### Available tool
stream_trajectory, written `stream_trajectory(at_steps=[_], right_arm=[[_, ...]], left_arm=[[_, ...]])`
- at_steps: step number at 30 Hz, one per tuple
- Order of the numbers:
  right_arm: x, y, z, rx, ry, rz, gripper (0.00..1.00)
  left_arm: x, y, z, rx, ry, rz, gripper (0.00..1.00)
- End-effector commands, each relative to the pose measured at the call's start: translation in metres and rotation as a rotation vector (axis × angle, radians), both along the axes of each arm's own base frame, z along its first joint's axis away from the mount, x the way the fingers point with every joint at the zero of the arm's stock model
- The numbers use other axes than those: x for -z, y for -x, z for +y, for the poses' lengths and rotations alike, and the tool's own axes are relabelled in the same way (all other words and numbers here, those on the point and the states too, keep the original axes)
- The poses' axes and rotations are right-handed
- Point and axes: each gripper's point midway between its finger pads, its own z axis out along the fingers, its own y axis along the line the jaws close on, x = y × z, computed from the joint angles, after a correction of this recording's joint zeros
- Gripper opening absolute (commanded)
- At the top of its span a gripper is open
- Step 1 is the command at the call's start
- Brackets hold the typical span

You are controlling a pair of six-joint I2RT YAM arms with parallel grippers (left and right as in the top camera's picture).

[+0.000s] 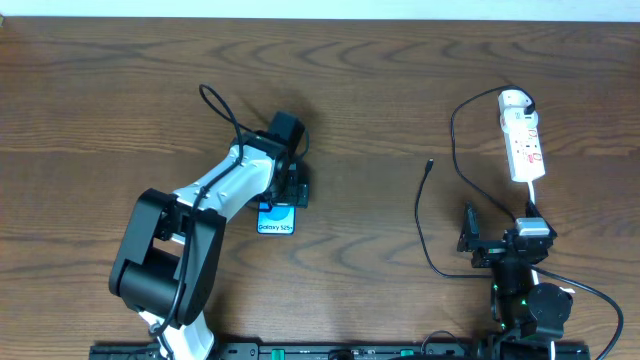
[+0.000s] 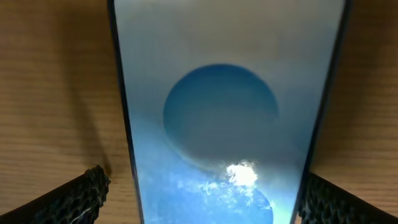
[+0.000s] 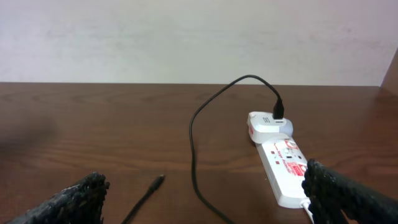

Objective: Plug charger to phone and switch on socket
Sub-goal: 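Lower the left gripper and close it on the phone's bottom edge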

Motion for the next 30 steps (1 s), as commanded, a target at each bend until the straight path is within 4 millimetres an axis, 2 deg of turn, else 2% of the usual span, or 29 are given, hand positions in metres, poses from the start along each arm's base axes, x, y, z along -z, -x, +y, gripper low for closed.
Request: stream_trajectory(at_steps=[1,6,22,30], right_arm=[[0.0,0.0,0.0,-0.003,0.011,-0.005,0.99],[0.0,0.0,0.0,-0.003,0.011,-0.005,0.99],[0.0,0.0,0.0,-0.003,0.011,-0.005,0.99],[0.0,0.0,0.0,-0.003,0.011,-0.005,0.99]], left_arm=[[0.008,0.008,0.003,-0.013,-0.007,0.027,0.98],[0.009,0.01,-0.002,0.033,0.016,0.033,0.98],[0.009,-0.003,-0.008,0.036,0.041,-0.017,0.98],[0.023,0.001,-0.006,0.036,0.026,0.019,0.98]])
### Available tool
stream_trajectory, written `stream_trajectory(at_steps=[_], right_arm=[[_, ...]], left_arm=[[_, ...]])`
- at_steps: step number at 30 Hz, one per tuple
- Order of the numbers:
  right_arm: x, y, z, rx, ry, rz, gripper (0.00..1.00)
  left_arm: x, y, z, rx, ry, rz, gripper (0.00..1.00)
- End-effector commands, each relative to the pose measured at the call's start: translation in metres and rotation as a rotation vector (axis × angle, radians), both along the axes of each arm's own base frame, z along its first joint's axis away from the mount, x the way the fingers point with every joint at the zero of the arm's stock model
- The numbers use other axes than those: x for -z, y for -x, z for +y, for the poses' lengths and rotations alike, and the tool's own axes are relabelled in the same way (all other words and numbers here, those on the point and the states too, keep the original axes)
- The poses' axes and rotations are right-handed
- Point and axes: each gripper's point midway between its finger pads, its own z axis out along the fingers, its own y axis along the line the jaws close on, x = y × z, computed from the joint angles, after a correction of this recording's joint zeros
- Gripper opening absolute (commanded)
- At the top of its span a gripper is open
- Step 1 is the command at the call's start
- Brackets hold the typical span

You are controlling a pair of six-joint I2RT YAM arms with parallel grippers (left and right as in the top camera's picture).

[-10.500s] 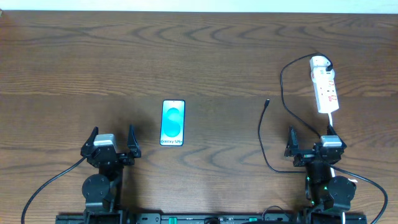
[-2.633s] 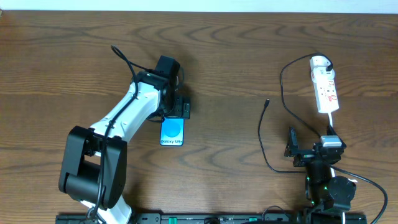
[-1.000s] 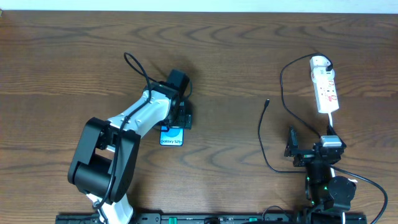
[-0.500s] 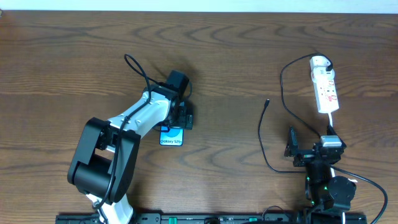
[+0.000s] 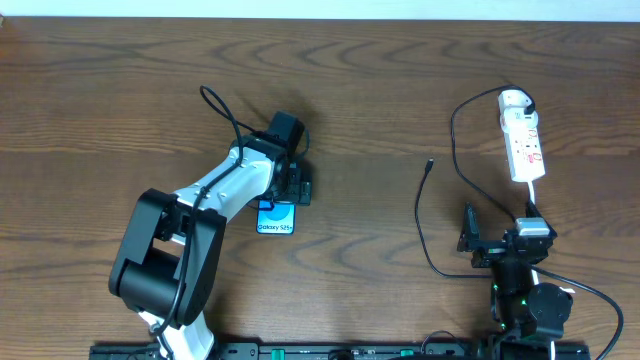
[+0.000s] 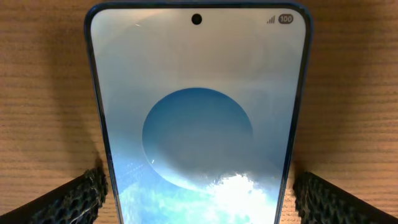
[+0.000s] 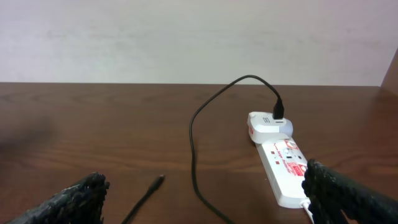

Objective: Plug charger to phone and switch on socket
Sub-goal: 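Lower the left gripper and close it on the phone's bottom edge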

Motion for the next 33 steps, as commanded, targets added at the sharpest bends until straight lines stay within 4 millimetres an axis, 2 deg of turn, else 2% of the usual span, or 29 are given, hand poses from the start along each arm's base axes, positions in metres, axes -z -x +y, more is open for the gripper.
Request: stream_trajectory(at_steps=[1,3,7,13,16,24,26,33], right_arm=[[0.0,0.0,0.0,-0.004,0.011,-0.005,0.99],[0.0,0.0,0.0,-0.003,0.011,-0.005,0.99],[0.0,0.0,0.0,-0.003,0.011,-0.005,0.99],[0.0,0.0,0.0,-0.004,0.011,-0.005,0.99],[0.0,0.0,0.0,-0.003,0.011,-0.005,0.99],[0.0,0.0,0.0,-0.004,0.011,-0.001,0.99],[0.0,0.0,0.0,-0.003,0.011,-0.001,0.99],[0.0,0.0,0.0,-0.003,0.011,-0.001,0.99]], left_arm=[[0.025,0.013,0.003,0.019,-0.02,0.072,0.98],[0.029,0.018,0.002,0.02,-0.013,0.097,0.99],[0.03,0.023,-0.003,0.023,0.017,0.123,0.92],[0.03,0.023,-0.003,0.023,0.019,0.124,0.88],[0.03,0.023,-0.003,0.022,0.019,0.124,0.83],[0.03,0.022,-0.003,0.022,0.019,0.123,0.82],[0.03,0.022,-0.003,0.022,0.019,0.123,0.78],[0.019,0.016,-0.006,0.019,0.029,0.102,0.76]])
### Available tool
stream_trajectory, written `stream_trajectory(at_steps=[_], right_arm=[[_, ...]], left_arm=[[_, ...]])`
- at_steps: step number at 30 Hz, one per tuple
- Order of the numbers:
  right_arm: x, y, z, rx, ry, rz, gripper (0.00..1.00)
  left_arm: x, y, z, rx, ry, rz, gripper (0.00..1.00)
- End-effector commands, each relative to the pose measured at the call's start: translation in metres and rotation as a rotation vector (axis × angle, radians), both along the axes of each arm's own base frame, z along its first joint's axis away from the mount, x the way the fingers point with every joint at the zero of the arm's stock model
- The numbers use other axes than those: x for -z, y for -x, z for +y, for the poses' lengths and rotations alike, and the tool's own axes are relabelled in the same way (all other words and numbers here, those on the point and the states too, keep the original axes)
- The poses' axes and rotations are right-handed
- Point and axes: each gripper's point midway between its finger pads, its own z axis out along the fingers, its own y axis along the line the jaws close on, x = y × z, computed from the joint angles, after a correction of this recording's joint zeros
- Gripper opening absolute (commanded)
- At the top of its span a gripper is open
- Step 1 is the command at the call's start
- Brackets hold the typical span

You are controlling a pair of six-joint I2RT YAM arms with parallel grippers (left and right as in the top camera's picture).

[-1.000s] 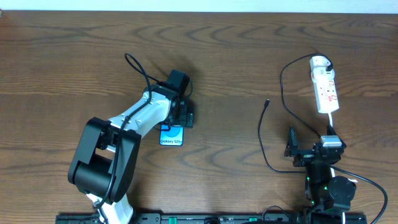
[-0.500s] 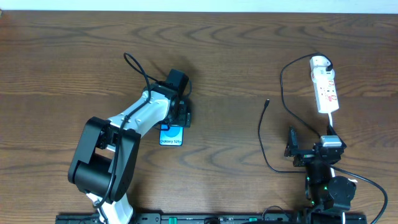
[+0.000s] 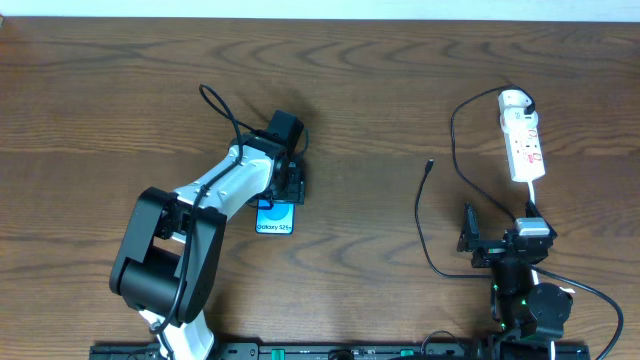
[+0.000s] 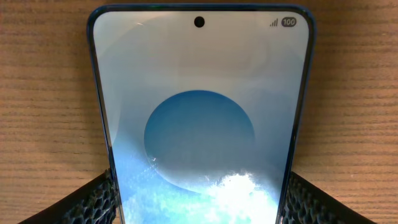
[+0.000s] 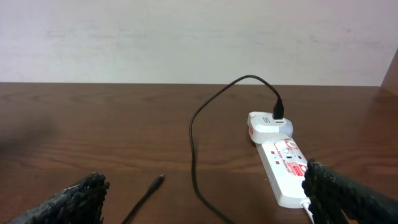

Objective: Plug charger to phone and switch on socket
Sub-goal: 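Lower the left gripper and close it on the phone's bottom edge, then lift the phone with the left gripper and tilt it upright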

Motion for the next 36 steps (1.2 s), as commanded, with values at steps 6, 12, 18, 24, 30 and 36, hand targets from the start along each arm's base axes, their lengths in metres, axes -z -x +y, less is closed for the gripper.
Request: stream_trajectory(at_steps=[6,12,18,24,30,36], right_arm=[[0.0,0.0,0.0,-0.003,0.011,-0.001,0.99],[0.0,0.0,0.0,-0.003,0.011,-0.001,0.99],[0.0,0.0,0.0,-0.003,0.011,-0.001,0.99],[0.0,0.0,0.0,-0.003,0.011,-0.001,0.99],[0.0,0.0,0.0,-0.003,0.011,-0.001,0.99],[0.0,0.0,0.0,-0.003,0.011,-0.001,0.99]], left_arm=[[-0.003,0.007,-0.015,0.018,0.079,0.037,0.76],[-0.027,0.004,-0.026,0.029,0.154,-0.008,0.76],[-0.051,0.005,-0.04,0.023,0.254,-0.034,0.76],[-0.071,0.01,-0.056,-0.01,0.365,-0.026,0.76],[-0.086,0.016,-0.074,0.0,0.485,0.002,0.76],[-0.095,0.024,-0.089,-0.062,0.598,0.08,0.76]])
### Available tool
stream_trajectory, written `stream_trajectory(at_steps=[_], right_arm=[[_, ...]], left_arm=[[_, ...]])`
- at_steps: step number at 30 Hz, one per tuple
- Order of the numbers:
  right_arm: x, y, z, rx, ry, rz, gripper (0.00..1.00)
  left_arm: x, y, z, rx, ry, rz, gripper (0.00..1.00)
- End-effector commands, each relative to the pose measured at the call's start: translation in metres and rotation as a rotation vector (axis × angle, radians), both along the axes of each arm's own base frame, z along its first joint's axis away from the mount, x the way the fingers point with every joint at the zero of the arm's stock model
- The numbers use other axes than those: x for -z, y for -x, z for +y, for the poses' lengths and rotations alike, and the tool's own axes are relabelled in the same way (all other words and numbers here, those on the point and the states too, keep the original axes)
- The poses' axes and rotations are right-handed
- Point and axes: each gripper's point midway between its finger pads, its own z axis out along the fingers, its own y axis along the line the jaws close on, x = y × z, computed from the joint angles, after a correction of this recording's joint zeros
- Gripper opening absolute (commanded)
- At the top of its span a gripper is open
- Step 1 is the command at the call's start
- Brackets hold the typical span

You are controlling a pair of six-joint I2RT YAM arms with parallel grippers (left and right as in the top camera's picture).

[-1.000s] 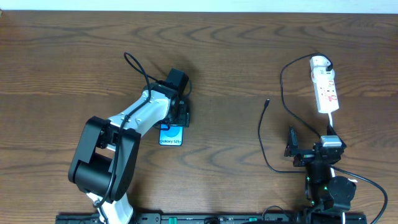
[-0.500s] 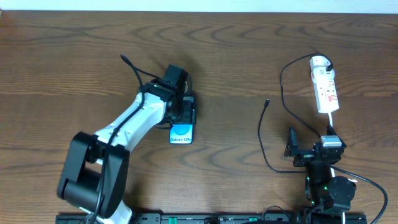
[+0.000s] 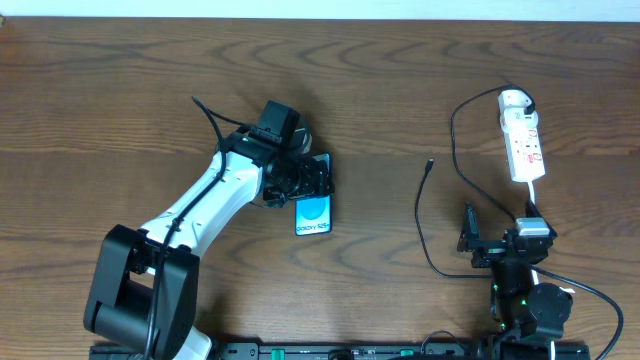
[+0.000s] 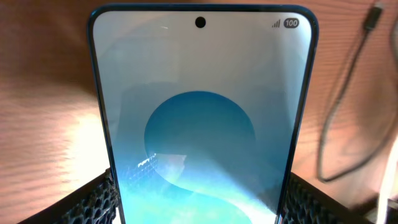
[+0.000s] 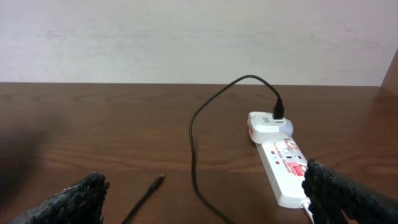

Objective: Plug charger to phone and switch on socket
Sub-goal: 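Lift the phone with the left gripper and tilt it upright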

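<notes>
A blue-screened phone (image 3: 313, 212) is held near the table's middle, with my left gripper (image 3: 303, 182) shut on its long edges. In the left wrist view the phone (image 4: 199, 106) fills the frame between both fingers (image 4: 93, 202). The black charger cable (image 3: 420, 215) loops across the right side, its free plug tip (image 3: 430, 163) lying bare on the wood. The cable runs from a white adapter (image 3: 514, 99) in the white power strip (image 3: 526, 148). My right gripper (image 5: 205, 202) stands open near the front edge, holding nothing, with the plug tip (image 5: 159, 180) ahead of it.
The brown wooden table (image 3: 120, 90) carries nothing else. The power strip's own white lead (image 3: 535, 200) runs down toward my right arm's base. A pale wall (image 5: 186, 37) stands behind the table's far edge.
My left gripper, still shut on the phone, has shifted to the right toward the cable. The phone now sits right of where it lay. The right arm has not moved.
First my left gripper was open and low over the phone, with its fingers well apart. Then the phone's whole top edge showed, with the fingers still apart. Then the fingers had shut on its edges. Now the phone has been moved right, nearer the cable tip.
</notes>
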Motion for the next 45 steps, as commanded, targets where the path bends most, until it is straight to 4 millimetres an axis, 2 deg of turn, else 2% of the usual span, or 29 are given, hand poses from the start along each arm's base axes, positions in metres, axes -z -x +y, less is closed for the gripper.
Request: stream_trajectory(at_steps=[1,12,17,27,32,45], right_arm=[[0.0,0.0,0.0,-0.003,0.011,-0.001,0.99],[0.0,0.0,0.0,-0.003,0.011,-0.001,0.99],[0.0,0.0,0.0,-0.003,0.011,-0.001,0.99],[0.0,0.0,0.0,-0.004,0.011,-0.001,0.99],[0.0,0.0,0.0,-0.003,0.011,-0.001,0.99],[0.0,0.0,0.0,-0.003,0.011,-0.001,0.99]], left_arm=[[-0.023,0.007,-0.018,-0.033,0.136,0.054,0.76],[-0.058,0.021,-0.052,-0.092,0.405,0.253,0.76],[-0.077,0.015,-0.06,-0.139,0.523,0.328,0.76],[-0.102,-0.01,-0.046,-0.263,0.667,0.419,0.76],[-0.106,-0.021,-0.038,-0.328,0.691,0.444,0.76],[-0.121,-0.036,-0.041,-0.348,0.754,0.427,0.76]])
